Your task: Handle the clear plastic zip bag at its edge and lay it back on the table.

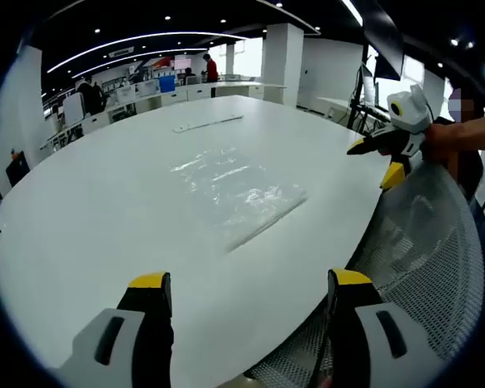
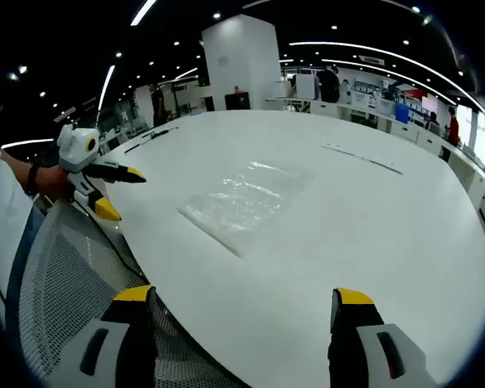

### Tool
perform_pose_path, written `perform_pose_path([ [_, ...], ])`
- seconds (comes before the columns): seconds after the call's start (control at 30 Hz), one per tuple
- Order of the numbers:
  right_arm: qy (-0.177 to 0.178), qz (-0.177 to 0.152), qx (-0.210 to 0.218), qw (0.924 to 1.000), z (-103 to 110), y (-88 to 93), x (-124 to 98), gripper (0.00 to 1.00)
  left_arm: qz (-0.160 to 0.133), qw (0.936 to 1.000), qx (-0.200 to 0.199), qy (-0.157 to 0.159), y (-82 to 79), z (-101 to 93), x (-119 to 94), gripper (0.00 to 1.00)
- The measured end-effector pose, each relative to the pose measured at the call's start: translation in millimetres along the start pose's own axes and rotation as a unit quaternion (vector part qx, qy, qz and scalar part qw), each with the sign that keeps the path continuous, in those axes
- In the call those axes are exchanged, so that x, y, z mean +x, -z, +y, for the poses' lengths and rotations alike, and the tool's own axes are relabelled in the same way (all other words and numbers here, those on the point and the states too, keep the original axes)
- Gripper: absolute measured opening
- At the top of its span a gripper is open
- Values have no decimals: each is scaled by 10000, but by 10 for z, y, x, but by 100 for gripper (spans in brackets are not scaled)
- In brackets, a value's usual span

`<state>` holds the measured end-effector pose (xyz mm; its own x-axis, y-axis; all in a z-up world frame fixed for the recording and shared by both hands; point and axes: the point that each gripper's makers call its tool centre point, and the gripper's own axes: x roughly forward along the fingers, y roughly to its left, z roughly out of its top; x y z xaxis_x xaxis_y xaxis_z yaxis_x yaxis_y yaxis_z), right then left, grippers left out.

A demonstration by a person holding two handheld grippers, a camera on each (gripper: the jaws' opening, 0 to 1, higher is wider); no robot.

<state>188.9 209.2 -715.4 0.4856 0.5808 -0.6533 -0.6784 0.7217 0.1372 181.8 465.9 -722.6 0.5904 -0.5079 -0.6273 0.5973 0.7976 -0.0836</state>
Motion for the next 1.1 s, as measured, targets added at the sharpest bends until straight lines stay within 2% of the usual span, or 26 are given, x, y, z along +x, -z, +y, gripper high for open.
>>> perform_pose_path([
  [0.07,4,-14,17,10000,12,-18,-3,92,52,9999,-140,41,33,-14,8,81],
  [0.27,19,-24,42,10000,29,-26,-29,93,-46,9996,-281,-68,-16,-15,-25,81],
  [0.6,111,-151,146,9997,14,-65,-107,95,29,9983,-543,-195,57,-72,-40,79],
  [0.73,116,-132,105,9998,-2,-29,-92,96,51,9970,-680,-357,86,-35,-18,77],
  [1.0,95,-67,38,9999,-14,16,-62,97,53,9953,-855,-453,41,-21,38,77],
  [1.1,30,-155,111,9998,-17,0,-61,97,92,9953,-824,-502,25,-44,68,77],
])
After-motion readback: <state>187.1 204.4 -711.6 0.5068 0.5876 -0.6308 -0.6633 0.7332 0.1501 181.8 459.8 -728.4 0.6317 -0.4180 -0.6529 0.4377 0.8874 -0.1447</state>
